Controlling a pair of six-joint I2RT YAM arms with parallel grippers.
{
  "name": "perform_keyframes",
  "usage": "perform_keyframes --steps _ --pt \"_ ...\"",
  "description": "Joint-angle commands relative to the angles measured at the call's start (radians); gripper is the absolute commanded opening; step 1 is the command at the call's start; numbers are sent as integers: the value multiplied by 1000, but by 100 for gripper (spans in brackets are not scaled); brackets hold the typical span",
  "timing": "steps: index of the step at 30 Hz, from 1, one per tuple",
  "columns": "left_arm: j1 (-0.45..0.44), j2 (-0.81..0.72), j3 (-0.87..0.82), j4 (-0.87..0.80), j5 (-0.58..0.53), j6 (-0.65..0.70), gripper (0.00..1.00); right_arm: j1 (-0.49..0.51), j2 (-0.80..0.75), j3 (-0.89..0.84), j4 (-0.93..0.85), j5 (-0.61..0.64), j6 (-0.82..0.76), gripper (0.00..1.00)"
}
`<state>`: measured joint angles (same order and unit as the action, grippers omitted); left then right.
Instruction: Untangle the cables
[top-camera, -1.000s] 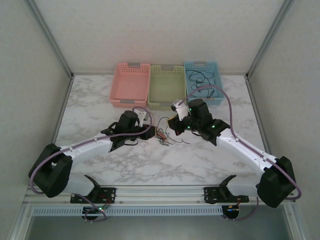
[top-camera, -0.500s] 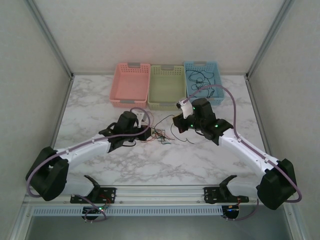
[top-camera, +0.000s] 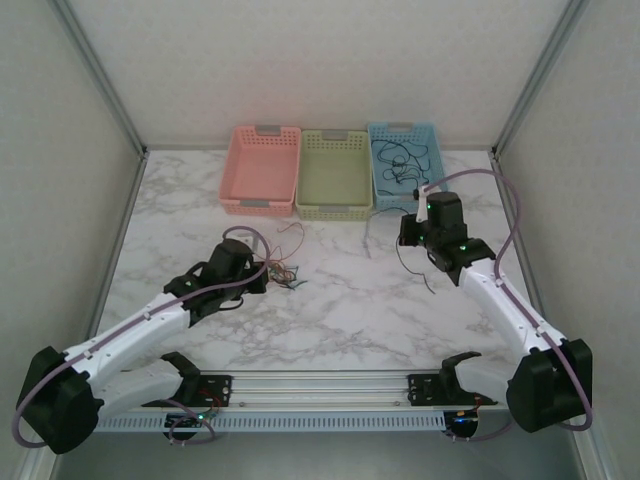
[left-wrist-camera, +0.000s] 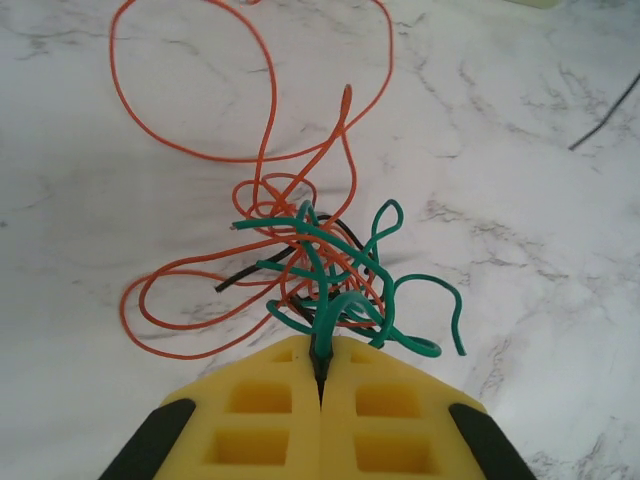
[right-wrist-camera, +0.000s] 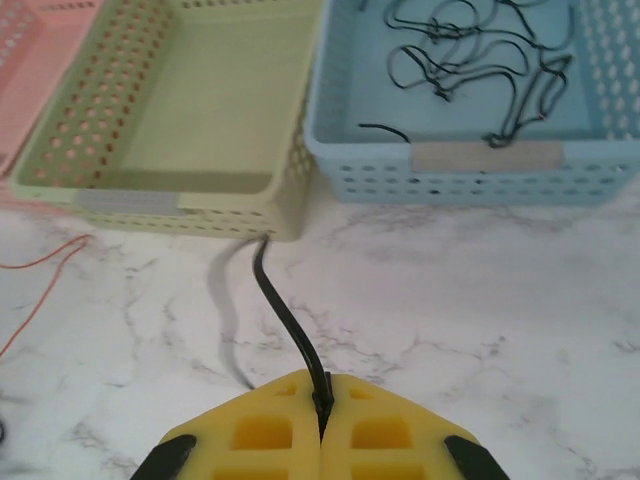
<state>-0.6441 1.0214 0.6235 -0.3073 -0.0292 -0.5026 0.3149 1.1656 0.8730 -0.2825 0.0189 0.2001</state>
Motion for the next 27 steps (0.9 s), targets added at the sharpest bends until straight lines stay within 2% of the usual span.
perform_keyframes --steps 1,9,14,18,27 --pt "8 -9 2 -46 -46 -22 0 -8 -23 -14 5 15 37 0" --pt "8 -12 -2 -33 -25 -19 0 -9 -79 18 75 -13 49 0" --pt "8 0 5 -36 -19 -17 0 -8 -83 89 185 102 72 0" --pt "8 -3 7 -38 -14 -14 0 -11 6 214 232 236 106 0" --pt "8 -9 12 -43 -16 -8 0 -36 300 507 348 377 93 0"
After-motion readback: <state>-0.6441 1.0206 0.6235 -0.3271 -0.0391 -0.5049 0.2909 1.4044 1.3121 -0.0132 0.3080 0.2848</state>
